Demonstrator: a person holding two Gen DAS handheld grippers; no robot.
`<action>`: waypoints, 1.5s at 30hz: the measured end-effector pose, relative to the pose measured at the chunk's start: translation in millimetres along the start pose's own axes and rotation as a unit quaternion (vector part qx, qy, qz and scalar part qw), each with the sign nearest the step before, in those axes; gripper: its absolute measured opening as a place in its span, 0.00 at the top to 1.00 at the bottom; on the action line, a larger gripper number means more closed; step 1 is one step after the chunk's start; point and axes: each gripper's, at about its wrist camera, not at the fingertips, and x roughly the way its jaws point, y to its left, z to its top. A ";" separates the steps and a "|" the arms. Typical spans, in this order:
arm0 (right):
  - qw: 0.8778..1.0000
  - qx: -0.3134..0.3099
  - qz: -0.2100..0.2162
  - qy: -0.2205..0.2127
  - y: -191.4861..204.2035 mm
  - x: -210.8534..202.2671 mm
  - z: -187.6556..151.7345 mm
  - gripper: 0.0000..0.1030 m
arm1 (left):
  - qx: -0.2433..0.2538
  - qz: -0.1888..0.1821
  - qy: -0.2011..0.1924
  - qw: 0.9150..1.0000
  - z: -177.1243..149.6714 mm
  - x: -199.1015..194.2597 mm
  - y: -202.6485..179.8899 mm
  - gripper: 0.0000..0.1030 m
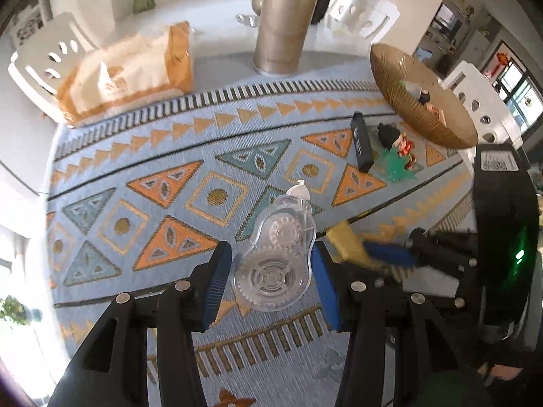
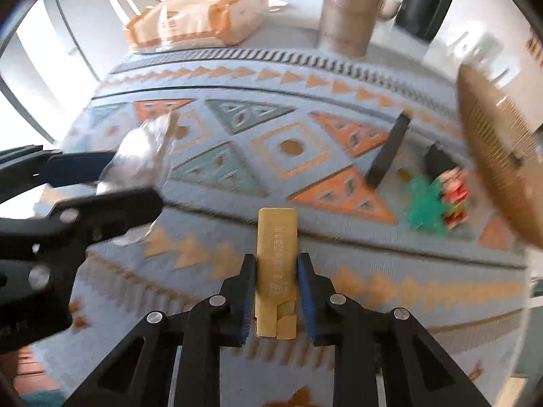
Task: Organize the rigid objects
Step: 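Grasp the clear tape roller with the left gripper while the right grasps the yellow stick, then carry the tape roller and yellow stick to the brown bowl and open both grippers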
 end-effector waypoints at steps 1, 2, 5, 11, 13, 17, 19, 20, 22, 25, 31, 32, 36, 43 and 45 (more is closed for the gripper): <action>1.000 0.010 0.023 -0.002 -2.3 -5.3 -1.2 0.77 | -0.004 0.002 -0.006 1.000 1.0 -6.0 -1.6 0.56; 0.999 0.015 0.037 -0.006 -4.2 -11.0 -1.0 0.77 | -0.005 0.003 -0.009 1.000 2.5 -10.6 -1.6 0.56; 0.997 0.020 0.063 -0.032 -15.5 -36.2 3.4 0.77 | 0.014 -0.003 -0.030 0.999 11.4 -28.1 -16.9 0.56; 0.991 0.054 0.091 -0.086 -61.4 -89.0 18.7 0.77 | 0.036 -0.017 -0.078 0.996 47.5 -57.6 -61.3 0.56; 0.989 0.065 0.080 -0.107 -85.3 -108.4 26.6 0.77 | 0.040 -0.024 -0.095 0.994 61.5 -65.5 -78.7 0.56; 0.985 0.075 0.032 -0.150 -126.2 -149.5 26.3 0.77 | 0.052 -0.043 -0.114 0.991 85.4 -69.3 -113.9 0.56; 0.982 0.084 0.007 -0.168 -151.4 -169.4 24.6 0.77 | 0.066 -0.049 -0.122 0.989 101.7 -66.9 -137.0 0.56; 0.980 0.091 -0.006 -0.177 -164.9 -179.7 24.1 0.77 | 0.072 -0.052 -0.126 0.988 108.6 -66.2 -146.7 0.56; 0.976 0.107 -0.025 -0.188 -192.3 -196.6 20.3 0.77 | 0.084 -0.060 -0.133 0.986 121.8 -61.8 -167.3 0.56; 0.969 0.133 -0.052 -0.199 -233.2 -216.9 12.4 0.77 | 0.092 -0.069 -0.136 0.984 137.9 -52.3 -190.4 0.56; 0.963 0.172 -0.080 -0.191 -289.0 -224.8 1.5 0.77 | 0.084 -0.079 -0.119 0.986 158.2 -21.5 -230.4 0.56; 0.963 0.177 -0.081 -0.187 -296.9 -223.6 0.7 0.77 | 0.082 -0.080 -0.117 0.987 158.7 -17.4 -234.8 0.56; 0.965 0.178 -0.073 -0.178 -309.5 -219.0 1.2 0.77 | 0.075 -0.076 -0.102 0.989 159.8 -1.6 -246.7 0.56; 0.973 0.157 -0.057 -0.161 -307.7 -195.0 15.1 0.77 | 0.054 -0.057 -0.073 0.994 166.3 22.6 -245.8 0.56; 0.975 0.155 -0.052 -0.154 -308.8 -187.8 19.5 0.77 | 0.049 -0.050 -0.069 0.995 168.9 27.8 -243.7 0.56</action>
